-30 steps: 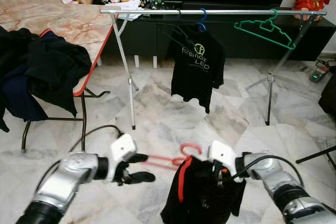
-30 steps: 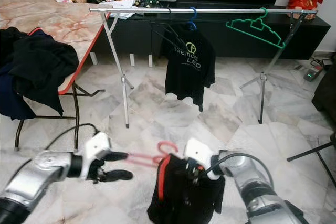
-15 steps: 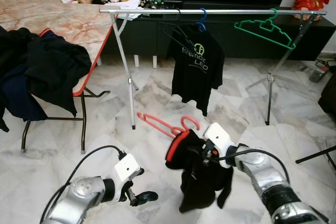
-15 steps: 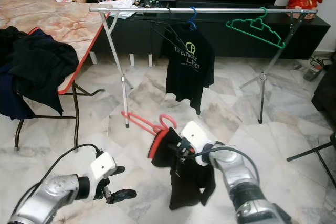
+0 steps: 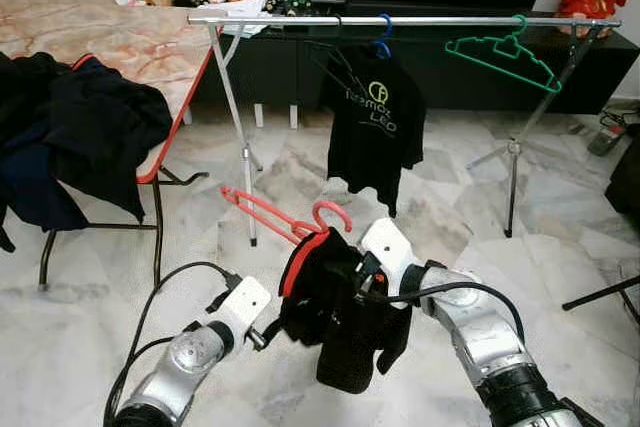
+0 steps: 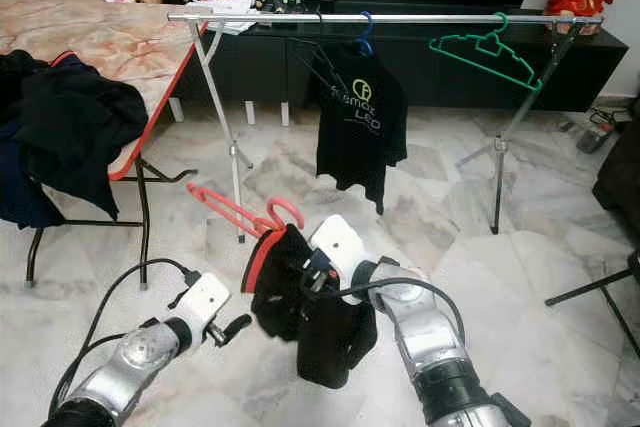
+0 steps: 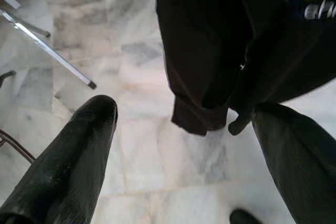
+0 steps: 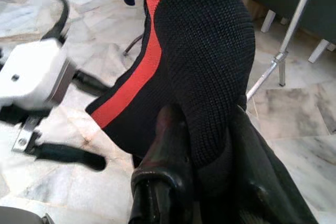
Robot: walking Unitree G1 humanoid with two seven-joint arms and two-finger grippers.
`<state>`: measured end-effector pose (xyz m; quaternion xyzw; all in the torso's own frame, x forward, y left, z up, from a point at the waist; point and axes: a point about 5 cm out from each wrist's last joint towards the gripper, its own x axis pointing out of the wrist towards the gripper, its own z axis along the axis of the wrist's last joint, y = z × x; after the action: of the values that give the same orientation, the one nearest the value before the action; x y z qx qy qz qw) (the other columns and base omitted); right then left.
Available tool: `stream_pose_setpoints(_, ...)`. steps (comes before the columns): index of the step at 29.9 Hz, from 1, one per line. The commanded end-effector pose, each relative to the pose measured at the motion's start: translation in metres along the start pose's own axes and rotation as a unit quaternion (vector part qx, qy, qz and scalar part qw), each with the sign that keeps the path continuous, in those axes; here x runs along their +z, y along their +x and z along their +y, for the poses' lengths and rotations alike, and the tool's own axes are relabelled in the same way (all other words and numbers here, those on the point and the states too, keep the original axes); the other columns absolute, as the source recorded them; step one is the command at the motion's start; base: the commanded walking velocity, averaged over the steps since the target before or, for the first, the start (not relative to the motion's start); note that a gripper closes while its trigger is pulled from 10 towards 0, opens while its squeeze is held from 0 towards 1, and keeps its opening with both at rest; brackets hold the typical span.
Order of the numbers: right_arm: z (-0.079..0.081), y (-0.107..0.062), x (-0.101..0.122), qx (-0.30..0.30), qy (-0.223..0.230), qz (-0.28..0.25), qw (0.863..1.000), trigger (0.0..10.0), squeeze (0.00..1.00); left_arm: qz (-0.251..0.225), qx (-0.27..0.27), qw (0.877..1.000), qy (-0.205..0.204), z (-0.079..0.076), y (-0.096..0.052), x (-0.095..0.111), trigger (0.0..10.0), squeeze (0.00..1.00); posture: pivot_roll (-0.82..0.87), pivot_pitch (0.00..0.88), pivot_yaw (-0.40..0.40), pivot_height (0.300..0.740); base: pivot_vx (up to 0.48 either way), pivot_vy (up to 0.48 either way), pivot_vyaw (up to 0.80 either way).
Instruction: Hang hanger
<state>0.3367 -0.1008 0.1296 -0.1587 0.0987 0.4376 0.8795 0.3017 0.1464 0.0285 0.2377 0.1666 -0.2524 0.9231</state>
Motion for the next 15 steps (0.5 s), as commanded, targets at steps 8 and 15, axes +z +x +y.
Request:
stream_pose_setpoints(8,0.018,0.005,0.029,0.014,0.005,-0.037,0.999,0.0,0.00,-0.001,0.009,0.999,0.037,-0.009,0.005,-0.003,10.0,0.00,0.01,0.120,-0.025,0.740,0.000,0.000,0.00)
stream_pose_setpoints(15,0.032,0.007,0.041,0.035,0.010,-0.054,0.998,0.0,0.00,0.000,0.053,0.998,0.033,-0.003,0.008,-0.003,10.0,0.00,0.00,0.109,-0.027,0.740,0.000,0.000,0.00)
